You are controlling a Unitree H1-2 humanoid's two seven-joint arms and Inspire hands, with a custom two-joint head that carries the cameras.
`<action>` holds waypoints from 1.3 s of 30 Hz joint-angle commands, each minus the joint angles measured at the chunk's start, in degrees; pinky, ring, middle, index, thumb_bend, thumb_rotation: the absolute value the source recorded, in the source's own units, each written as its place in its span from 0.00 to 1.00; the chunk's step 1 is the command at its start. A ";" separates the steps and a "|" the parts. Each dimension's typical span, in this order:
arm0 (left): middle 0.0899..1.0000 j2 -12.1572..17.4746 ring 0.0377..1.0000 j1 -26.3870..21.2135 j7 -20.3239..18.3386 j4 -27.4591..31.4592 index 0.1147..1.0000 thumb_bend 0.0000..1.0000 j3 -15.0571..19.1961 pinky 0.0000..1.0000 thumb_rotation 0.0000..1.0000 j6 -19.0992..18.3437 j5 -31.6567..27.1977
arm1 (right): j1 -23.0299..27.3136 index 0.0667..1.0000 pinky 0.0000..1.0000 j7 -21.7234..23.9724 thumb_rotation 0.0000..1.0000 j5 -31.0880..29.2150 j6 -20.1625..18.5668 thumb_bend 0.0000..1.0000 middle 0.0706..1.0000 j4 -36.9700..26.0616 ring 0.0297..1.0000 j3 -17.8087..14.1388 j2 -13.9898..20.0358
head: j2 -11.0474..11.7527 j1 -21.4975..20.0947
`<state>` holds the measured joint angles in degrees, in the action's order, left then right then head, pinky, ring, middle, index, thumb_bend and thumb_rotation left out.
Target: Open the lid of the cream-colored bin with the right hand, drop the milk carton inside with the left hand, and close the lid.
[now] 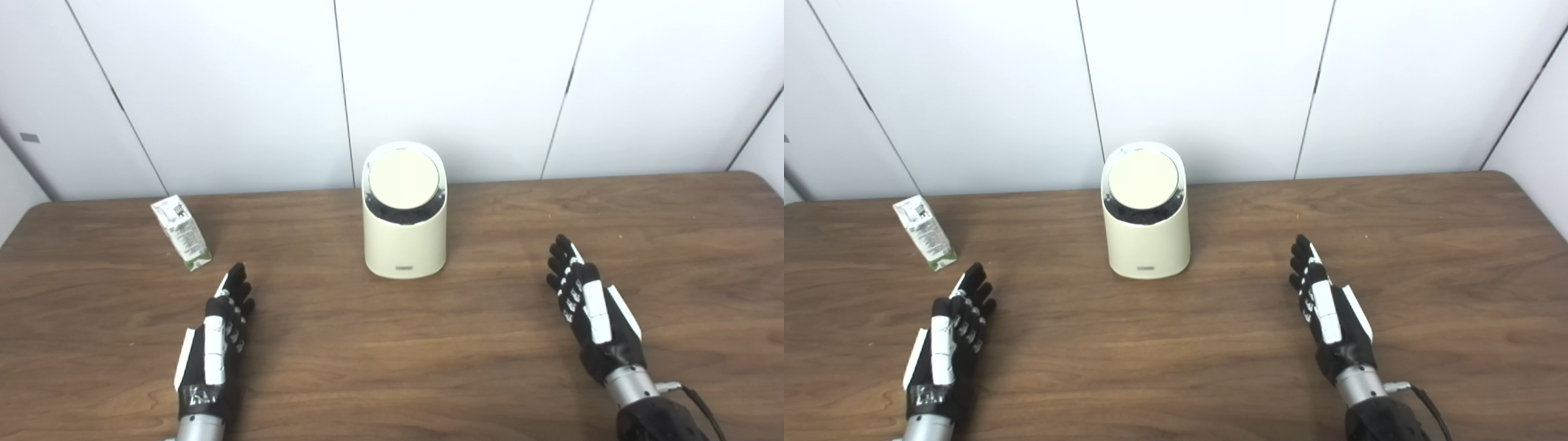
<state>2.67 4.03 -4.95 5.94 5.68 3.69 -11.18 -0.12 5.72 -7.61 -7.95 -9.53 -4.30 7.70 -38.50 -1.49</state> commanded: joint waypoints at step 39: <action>1.00 -2.39 1.00 2.32 0.48 -1.36 1.00 0.63 -1.31 1.00 0.95 4.03 2.01 | 20.69 0.99 0.99 -2.52 0.53 9.42 -8.23 0.92 0.98 -3.44 0.99 4.66 0.12 | 5.10 1.09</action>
<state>1.57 4.82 -4.74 6.25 5.06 6.09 -8.94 17.95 4.15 0.27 -16.16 -11.81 0.07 7.98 -33.40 -0.44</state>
